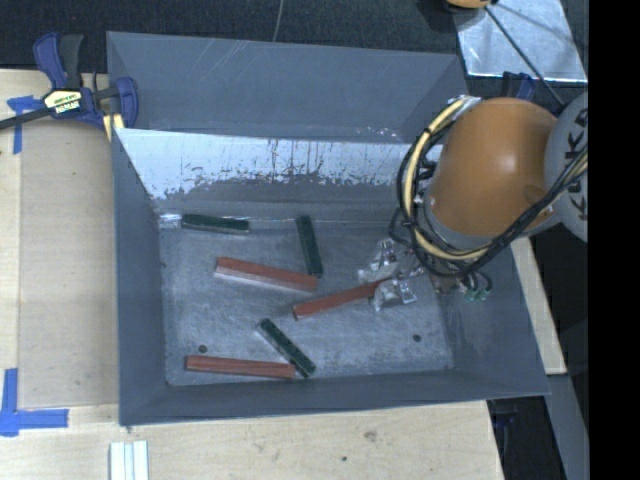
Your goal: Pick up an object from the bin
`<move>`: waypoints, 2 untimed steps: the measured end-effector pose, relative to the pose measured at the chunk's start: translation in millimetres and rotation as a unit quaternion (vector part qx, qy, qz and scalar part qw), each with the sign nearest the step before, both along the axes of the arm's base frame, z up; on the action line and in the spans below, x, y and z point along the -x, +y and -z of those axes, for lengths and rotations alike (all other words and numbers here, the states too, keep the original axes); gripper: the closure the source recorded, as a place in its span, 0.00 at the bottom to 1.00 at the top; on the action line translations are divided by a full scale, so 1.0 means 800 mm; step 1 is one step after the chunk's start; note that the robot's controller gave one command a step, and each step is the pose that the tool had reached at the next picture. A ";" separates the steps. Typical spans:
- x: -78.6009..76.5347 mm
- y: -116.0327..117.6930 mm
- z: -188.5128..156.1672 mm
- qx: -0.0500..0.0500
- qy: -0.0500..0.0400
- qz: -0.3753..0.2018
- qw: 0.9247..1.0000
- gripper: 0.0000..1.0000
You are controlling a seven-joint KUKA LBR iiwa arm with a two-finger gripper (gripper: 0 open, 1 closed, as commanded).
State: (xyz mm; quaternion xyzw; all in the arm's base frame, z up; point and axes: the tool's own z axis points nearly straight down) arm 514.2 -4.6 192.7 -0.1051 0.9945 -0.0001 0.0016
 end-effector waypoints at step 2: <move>0.001 0.006 -0.043 0.000 0.000 -0.002 1.000 1.00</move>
Offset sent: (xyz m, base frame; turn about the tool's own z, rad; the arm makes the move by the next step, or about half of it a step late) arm -0.0013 0.0051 0.0346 -0.0031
